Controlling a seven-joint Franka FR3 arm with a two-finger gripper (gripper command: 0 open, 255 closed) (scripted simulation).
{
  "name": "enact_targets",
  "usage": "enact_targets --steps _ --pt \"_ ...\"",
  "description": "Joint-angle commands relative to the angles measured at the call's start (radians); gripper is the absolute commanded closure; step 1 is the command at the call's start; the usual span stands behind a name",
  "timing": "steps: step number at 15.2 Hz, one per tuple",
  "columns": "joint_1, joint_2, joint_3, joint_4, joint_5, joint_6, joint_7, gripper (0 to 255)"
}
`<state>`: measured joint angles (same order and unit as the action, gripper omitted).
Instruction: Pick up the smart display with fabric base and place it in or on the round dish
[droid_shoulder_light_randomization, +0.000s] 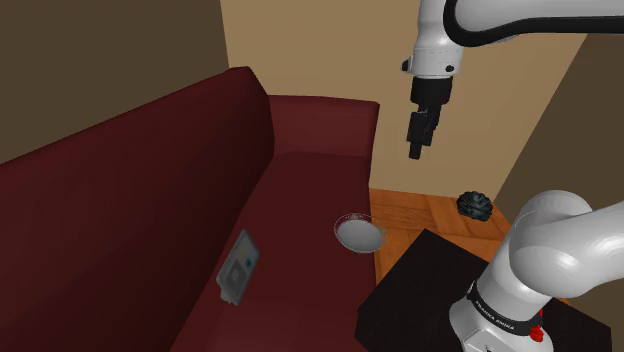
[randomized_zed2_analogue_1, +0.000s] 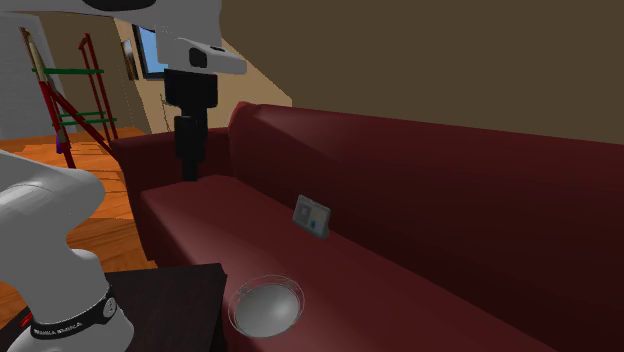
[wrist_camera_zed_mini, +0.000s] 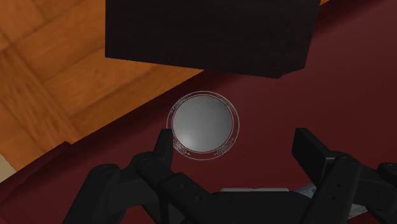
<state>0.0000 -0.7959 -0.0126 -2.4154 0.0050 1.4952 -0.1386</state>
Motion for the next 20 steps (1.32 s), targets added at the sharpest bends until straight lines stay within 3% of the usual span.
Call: enact_targets --steps 1,10,15,20 --pt "0.000 0.000 0.000 0.000 0.000 0.000 0.000 0" --pt "0.011 0.039 0.245 -0.098 0.178 0.185 0.393 0" --pt "0.002 0.143 0.388 -0.089 0.248 0.312 0.607 0" --pt "-0.035 0.298 0.533 -0.033 0.267 0.443 0.829 0"
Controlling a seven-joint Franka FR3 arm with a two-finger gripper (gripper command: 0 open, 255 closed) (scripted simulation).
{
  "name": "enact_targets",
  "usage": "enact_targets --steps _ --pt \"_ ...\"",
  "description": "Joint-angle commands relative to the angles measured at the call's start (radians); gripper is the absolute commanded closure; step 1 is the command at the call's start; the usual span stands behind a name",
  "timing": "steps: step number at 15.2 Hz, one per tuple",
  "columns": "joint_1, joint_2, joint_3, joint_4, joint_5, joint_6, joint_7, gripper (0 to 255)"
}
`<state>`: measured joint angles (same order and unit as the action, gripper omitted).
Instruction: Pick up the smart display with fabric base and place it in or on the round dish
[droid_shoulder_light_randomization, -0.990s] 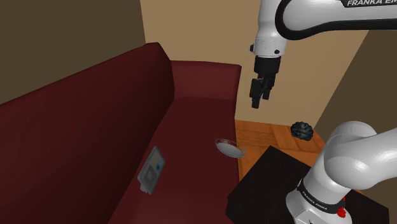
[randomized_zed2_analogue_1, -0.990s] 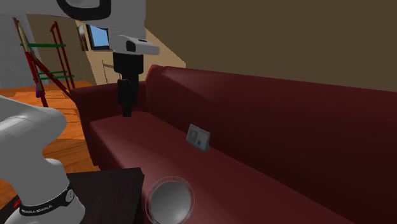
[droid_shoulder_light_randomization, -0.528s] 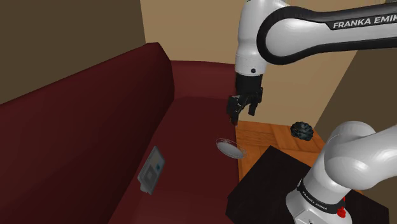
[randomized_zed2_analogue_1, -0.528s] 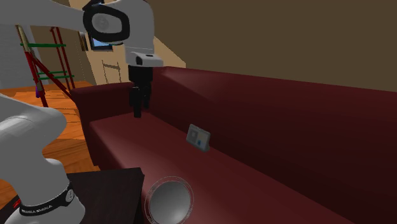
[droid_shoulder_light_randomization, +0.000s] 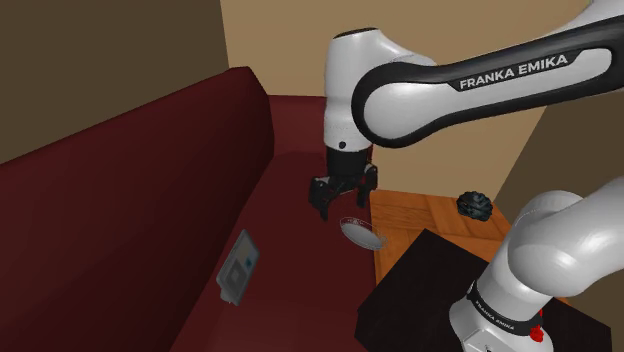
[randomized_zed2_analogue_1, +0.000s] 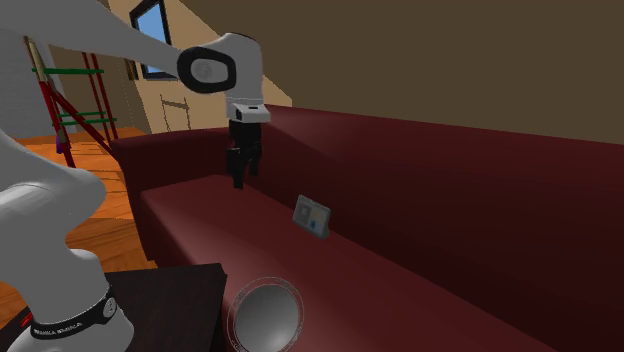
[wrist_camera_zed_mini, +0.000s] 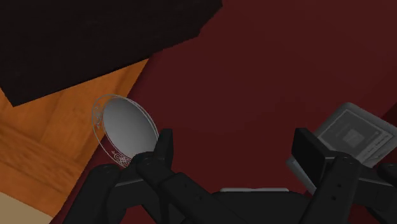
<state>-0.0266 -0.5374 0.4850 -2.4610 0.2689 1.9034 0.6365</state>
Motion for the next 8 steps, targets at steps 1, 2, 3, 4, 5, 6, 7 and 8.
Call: enact_targets --steps 1,2,3,4,5,6,7,8 --pt "-0.019 0.075 0.064 0.028 -0.002 0.061 0.101 0" --pt "-0.031 0.114 0.093 0.046 -0.010 0.086 0.149 0" --pt "-0.044 0.154 0.122 0.065 -0.023 0.110 0.199 0" --pt "-0.058 0.195 0.150 0.086 -0.039 0.134 0.250 0" --pt "-0.073 0.239 0.178 0.108 -0.061 0.156 0.304 0" --pt "-0.087 0.286 0.206 0.132 -0.087 0.177 0.360 0" --pt "-0.101 0.334 0.232 0.157 -0.119 0.197 0.419 0" --pt "-0.114 0.385 0.256 0.184 -0.157 0.214 0.481 0"
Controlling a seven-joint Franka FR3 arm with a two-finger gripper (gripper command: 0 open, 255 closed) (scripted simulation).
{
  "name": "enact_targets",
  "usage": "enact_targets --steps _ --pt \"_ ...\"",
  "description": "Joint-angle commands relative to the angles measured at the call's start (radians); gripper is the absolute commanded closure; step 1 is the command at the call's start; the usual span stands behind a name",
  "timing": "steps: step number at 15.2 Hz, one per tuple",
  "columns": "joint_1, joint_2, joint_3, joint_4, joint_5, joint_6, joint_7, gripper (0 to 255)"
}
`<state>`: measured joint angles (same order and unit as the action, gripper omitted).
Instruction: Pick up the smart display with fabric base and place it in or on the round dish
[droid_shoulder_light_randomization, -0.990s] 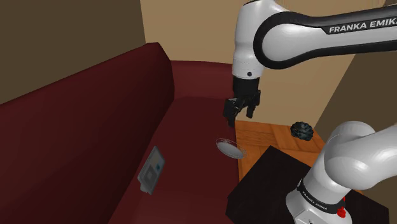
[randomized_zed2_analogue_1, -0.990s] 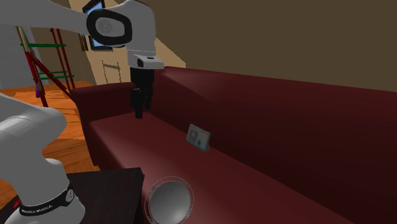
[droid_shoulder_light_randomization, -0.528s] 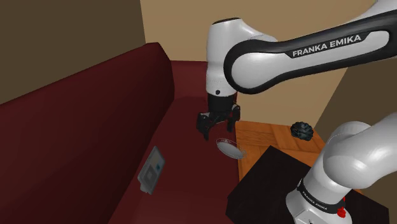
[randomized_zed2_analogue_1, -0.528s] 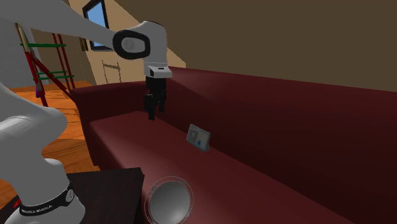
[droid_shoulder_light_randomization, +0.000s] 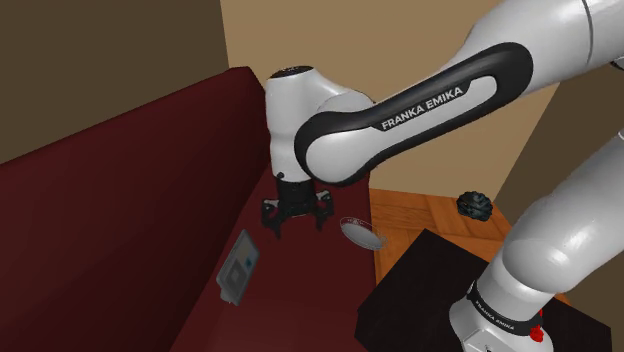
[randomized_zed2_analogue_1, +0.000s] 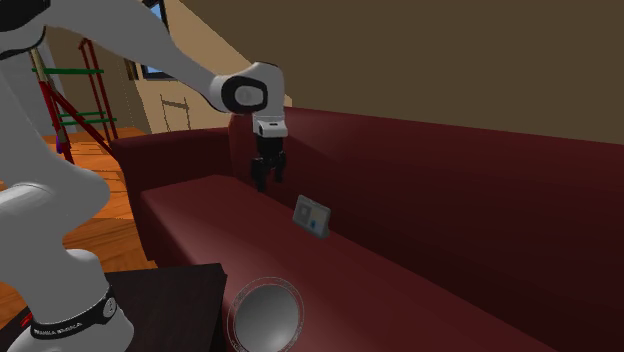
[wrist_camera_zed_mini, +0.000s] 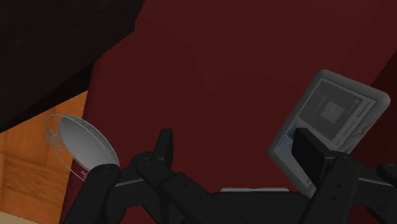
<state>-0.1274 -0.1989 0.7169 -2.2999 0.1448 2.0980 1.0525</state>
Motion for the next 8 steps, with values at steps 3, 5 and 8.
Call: enact_targets --steps 3,5,8 --pt "-0.031 0.214 0.075 0.114 -0.178 0.055 0.263 0" --pt "-0.013 0.328 0.076 0.185 -0.285 0.061 0.396 0" --pt "0.056 0.485 0.033 0.303 -0.418 0.048 0.562 0"
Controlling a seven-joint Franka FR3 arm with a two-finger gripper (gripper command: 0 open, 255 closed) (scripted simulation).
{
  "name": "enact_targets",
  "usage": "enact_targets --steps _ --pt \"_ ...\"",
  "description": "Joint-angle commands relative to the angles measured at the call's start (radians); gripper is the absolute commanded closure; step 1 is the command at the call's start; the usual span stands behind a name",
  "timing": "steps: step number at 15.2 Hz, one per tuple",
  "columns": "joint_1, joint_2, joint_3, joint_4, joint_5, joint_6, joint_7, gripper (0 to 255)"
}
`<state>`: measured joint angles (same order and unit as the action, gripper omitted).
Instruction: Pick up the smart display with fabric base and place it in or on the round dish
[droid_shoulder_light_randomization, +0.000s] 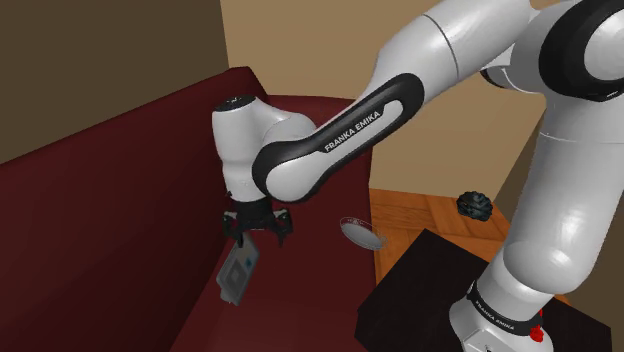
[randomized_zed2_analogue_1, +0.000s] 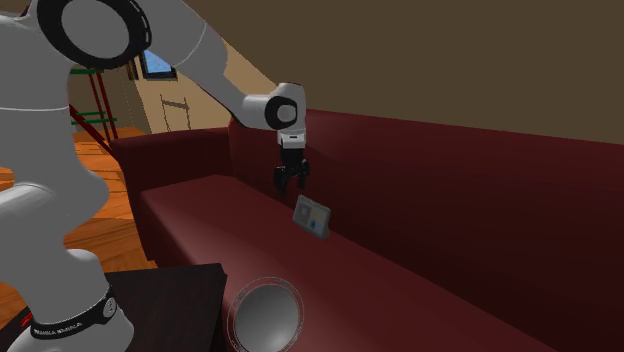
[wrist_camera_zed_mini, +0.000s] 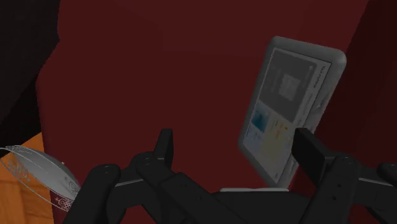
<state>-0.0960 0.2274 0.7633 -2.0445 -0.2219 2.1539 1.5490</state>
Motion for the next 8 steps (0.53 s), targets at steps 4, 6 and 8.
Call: enact_targets --steps 4,6,8 --pt "0.131 0.238 -0.095 0.226 -0.168 -0.044 0.226 0" --pt "0.182 0.320 -0.136 0.324 -0.206 -0.067 0.286 0" --pt "0.190 0.335 -0.144 0.330 -0.214 -0.060 0.294 0"
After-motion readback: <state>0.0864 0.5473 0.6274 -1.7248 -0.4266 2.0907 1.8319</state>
